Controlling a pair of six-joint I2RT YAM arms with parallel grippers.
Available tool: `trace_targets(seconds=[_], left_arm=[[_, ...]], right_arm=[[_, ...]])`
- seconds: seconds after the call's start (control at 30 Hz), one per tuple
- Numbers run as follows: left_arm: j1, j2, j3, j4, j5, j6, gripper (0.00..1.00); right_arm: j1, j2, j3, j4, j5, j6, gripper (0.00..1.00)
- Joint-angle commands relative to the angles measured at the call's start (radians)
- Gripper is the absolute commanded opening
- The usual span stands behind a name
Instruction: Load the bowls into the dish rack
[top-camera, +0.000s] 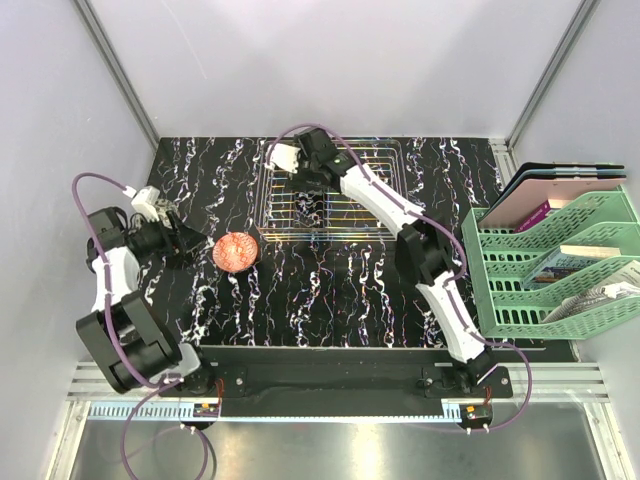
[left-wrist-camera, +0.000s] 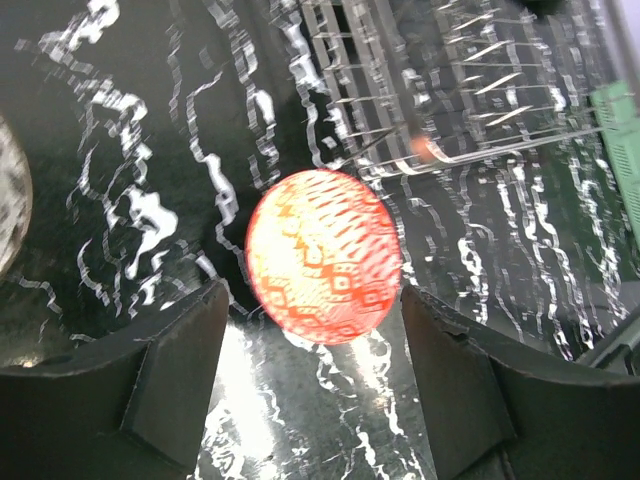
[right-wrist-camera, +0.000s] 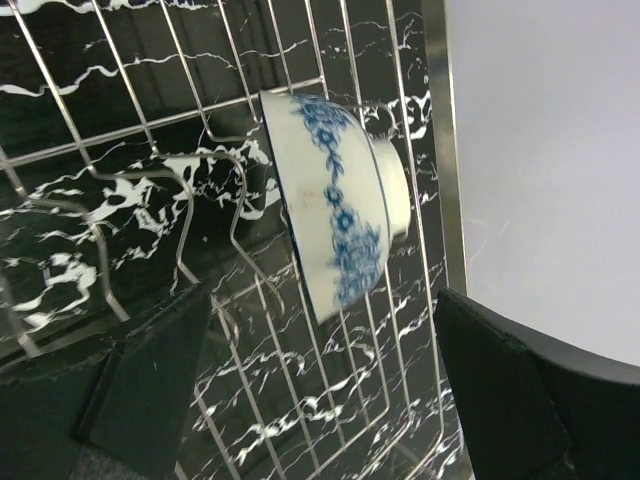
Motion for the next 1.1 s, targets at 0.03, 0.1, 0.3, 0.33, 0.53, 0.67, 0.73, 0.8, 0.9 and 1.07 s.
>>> trace_targets(seconds=[0.03, 0.1, 0.3, 0.33, 0.53, 0.67, 0.73, 0.8, 0.9, 1.07], left_arm=[[0.006, 0.079, 0.001, 0.025, -0.128, 0.009, 0.74], [0.005, 0.112, 0.012, -0.009, -0.143, 0.021, 0.74], [-0.104, 0.145, 0.035, -0.046, -0.316, -0.002, 0.73], [-0.121, 0.146, 0.046, -0.044, -0.365, -0.01, 0.73], [-0.233, 0.185, 0.105, -0.044, -0.47, -0.074, 0.73], [-0.268, 0.251, 0.144, -0.047, -0.507, -0.111, 0.71], [-0.285, 0.286, 0.159, -0.05, -0.522, -0.119, 0.68], [-0.303, 0.301, 0.167, -0.05, -0.536, -0.12, 0.66], [-0.333, 0.324, 0.178, -0.064, -0.57, -0.116, 0.63], [-0.365, 0.35, 0.196, -0.093, -0.602, -0.106, 0.47]], right_arm=[[0.008, -0.197, -0.057, 0.004, -0.051, 0.168, 1.0], [0.008, -0.226, -0.045, -0.033, -0.071, 0.217, 1.0], [0.008, -0.315, -0.016, -0.116, -0.18, 0.338, 1.0], [0.01, -0.329, -0.03, -0.119, -0.191, 0.349, 1.0], [0.008, -0.436, -0.152, -0.121, -0.211, 0.38, 1.0], [0.008, -0.536, -0.264, -0.107, -0.223, 0.394, 1.0], [0.007, -0.582, -0.321, -0.104, -0.229, 0.4, 1.0], [0.005, -0.608, -0.353, -0.098, -0.234, 0.409, 1.0], [0.005, -0.651, -0.413, -0.088, -0.234, 0.415, 1.0], [0.005, -0.706, -0.505, -0.065, -0.232, 0.432, 1.0]])
